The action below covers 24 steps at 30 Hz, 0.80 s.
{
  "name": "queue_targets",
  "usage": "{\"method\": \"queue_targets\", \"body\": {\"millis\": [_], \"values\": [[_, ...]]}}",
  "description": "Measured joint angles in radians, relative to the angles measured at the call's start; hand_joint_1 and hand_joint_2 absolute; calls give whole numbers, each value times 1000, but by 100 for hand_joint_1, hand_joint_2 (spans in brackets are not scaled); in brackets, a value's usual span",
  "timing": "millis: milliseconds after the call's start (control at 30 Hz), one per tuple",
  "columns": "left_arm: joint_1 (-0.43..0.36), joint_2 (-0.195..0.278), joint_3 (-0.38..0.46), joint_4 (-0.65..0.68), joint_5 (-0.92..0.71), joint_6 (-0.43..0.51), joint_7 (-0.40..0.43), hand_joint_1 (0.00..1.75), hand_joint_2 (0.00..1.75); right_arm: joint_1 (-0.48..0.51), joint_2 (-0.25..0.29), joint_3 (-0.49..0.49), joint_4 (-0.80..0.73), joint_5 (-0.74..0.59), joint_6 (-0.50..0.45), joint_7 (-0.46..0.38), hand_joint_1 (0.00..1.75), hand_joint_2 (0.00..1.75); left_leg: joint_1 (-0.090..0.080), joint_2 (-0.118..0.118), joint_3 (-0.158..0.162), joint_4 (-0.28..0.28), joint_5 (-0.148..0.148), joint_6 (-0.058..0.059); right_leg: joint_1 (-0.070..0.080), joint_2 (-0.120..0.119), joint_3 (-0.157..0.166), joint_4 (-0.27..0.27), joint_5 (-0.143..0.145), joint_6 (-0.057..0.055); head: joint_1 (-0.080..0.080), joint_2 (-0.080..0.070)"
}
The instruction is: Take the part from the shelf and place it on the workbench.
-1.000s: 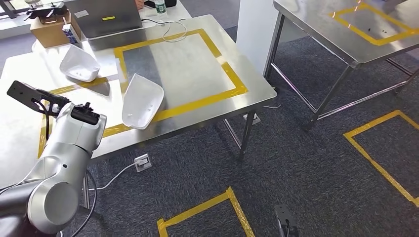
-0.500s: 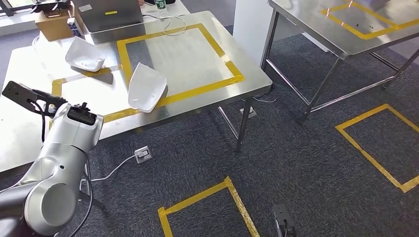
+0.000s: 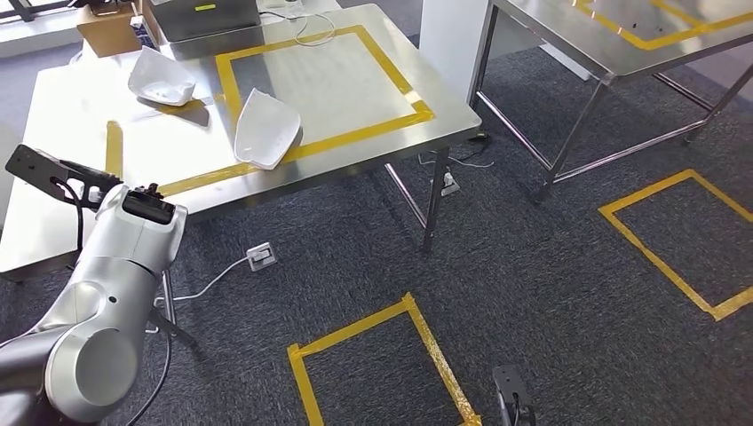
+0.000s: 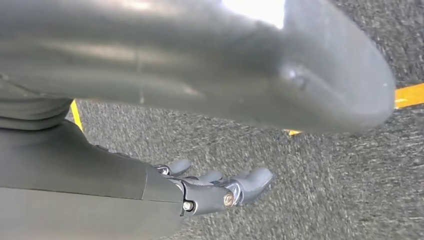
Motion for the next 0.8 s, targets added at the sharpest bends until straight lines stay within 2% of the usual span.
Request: {"method": "queue_targets", "body": {"millis": [67, 100, 133, 167, 233, 267, 300, 333, 367, 400, 467, 500, 533, 600, 633, 667, 733, 767, 800], "values": [[-1, -1, 0, -1, 0, 0, 0, 0, 0, 1, 0, 0, 0, 0, 0, 0, 0, 0, -3, 0, -3, -11, 7, 21, -1, 0, 2, -8, 16, 14, 0, 0], [-3, -2, 0, -1, 0, 0, 0, 0, 0, 1, 0, 0, 0, 0, 0, 0, 0, 0, -2, 2, -6, -13, 16, 30, -2, -1, -1, -7, 12, 19, 0, 0], [-4, -4, 0, -2, 0, 0, 0, 0, 0, 2, 0, 0, 0, 0, 0, 0, 0, 0, -1, 5, -12, -15, 27, 40, -4, -2, -10, 8, -12, 24, 0, 0], [-5, -5, 0, -2, 0, 0, 0, 0, 0, 2, 0, 0, 0, 0, 0, 0, 0, 0, 1, 7, -22, -18, 41, 47, -5, -5, -23, 44, -54, 28, 0, 0], [-6, -5, 0, -2, 0, 0, 0, 0, 0, 2, 0, 0, 0, 0, 1, 0, 0, 0, 0, 9, -50, -18, 66, 53, -6, -12, -58, 171, -161, 34, 1, 0], [-4, -5, 0, -2, 0, 0, 0, 0, 0, 2, 0, 0, 0, 0, 1, 0, 0, 0, -1, 9, -66, -17, 79, 54, -6, -14, -70, 238, -193, 36, 1, 0], [-2, -4, 0, -2, 0, 0, 0, 0, 0, 2, 0, 0, 0, 0, 1, 0, 0, 0, -2, 8, -82, -16, 91, 53, -5, -14, -70, 283, -200, 35, 1, 0], [0, -4, 0, -2, 0, 0, 0, 0, 0, 2, 0, 0, 0, 0, 1, 0, 0, 0, -3, 8, -97, -16, 103, 52, -4, -15, -55, 296, -187, 33, 1, 0], [1, -4, 0, -2, -1, 0, 0, 0, 0, 2, 0, 0, 0, 0, 1, 0, 0, 0, -4, 7, -112, -15, 114, 50, -2, -14, -21, 270, -164, 28, 1, 0], [2, -3, 0, -2, -1, 0, 0, 0, 0, 1, 0, 0, 0, 0, 1, 0, 0, 0, -5, 6, -124, -14, 125, 48, 0, -11, 32, 211, -147, 21, 1, 0], [1, -2, 0, -4, -2, 0, -1, 0, 0, 0, 0, 0, -1, 0, 2, 0, 0, 0, -6, 6, -140, -15, 144, 39, 7, 0, 137, 68, -156, 7, 0, 0], [1, -2, 0, -4, -2, 0, -1, 0, 0, 0, -1, 0, -1, 0, 2, 0, 0, 0, -4, 7, -142, -17, 152, 33, 10, 6, 168, 21, -167, 1, 0, 0], [1, -2, 0, -4, -2, 0, -1, 0, 0, 1, -1, 0, -1, 0, 1, 0, 0, 0, -3, 7, -141, -21, 161, 26, 13, 8, 178, 0, -172, -4, 1, 0], [2, -2, 0, -4, -2, 0, -1, 0, 0, 1, -1, 0, -1, -1, 0, 1, 0, 0, 1, 6, -142, -29, 173, 12, 14, 7, 170, -11, -151, -14, 2, 0], [2, -1, 0, -4, -2, 0, -1, 0, 0, 1, -1, 0, -1, -1, 0, 1, 0, 0, 2, 2, -150, -21, 160, 6, 11, 5, 163, -17, -138, -20, 1, 0], [2, 0, 0, -3, -2, 0, 0, 0, 0, 1, -1, 0, -1, -1, 0, 1, 0, 0, 2, -3, -164, 6, 128, 1, 8, 3, 154, -23, -123, -25, 1, 0], [2, 3, 0, -2, -2, 0, 1, 0, 0, 1, -1, 0, -1, -3, 0, 0, 0, 0, 3, -12, -202, 119, 32, -7, 7, 2, 125, -25, -96, -31, 0, 0], [4, 3, 0, -1, -2, 0, 1, 0, 0, 3, -1, 0, -1, -4, 0, 0, 0, 0, 4, -13, -218, 187, -4, -9, 7, 2, 108, -25, -84, -31, 0, 0], [6, 4, 0, 0, -2, 0, 2, 0, 0, 4, -1, 0, -1, -6, 0, 0, 0, 0, 4, -14, -223, 238, -16, -12, 6, 2, 91, -23, -71, -31, 0, 0]]}}
